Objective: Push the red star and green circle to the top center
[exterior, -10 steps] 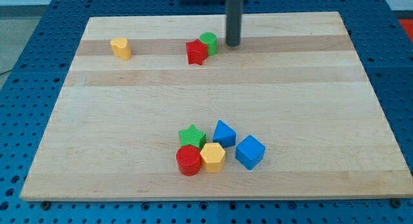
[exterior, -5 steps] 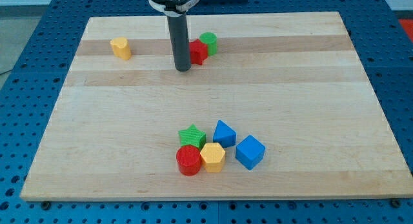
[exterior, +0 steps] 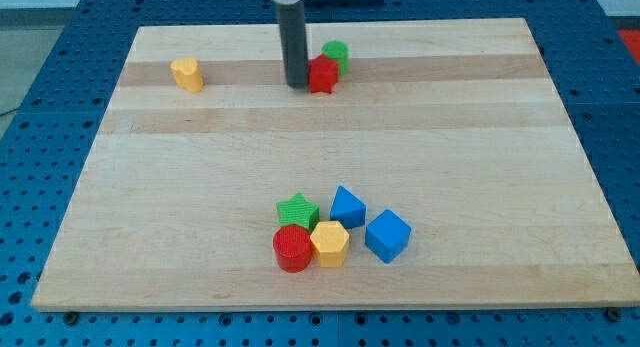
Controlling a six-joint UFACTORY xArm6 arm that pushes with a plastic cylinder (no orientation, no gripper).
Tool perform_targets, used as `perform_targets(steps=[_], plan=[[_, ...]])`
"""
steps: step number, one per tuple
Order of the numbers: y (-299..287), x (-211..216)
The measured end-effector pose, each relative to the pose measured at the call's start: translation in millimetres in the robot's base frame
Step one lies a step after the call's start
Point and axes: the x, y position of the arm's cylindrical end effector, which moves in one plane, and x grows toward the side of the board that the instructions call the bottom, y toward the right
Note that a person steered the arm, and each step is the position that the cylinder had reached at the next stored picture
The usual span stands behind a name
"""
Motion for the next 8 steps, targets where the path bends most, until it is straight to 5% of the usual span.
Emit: perform_targets(steps=[5,8], plan=[[48,9],[60,-27]])
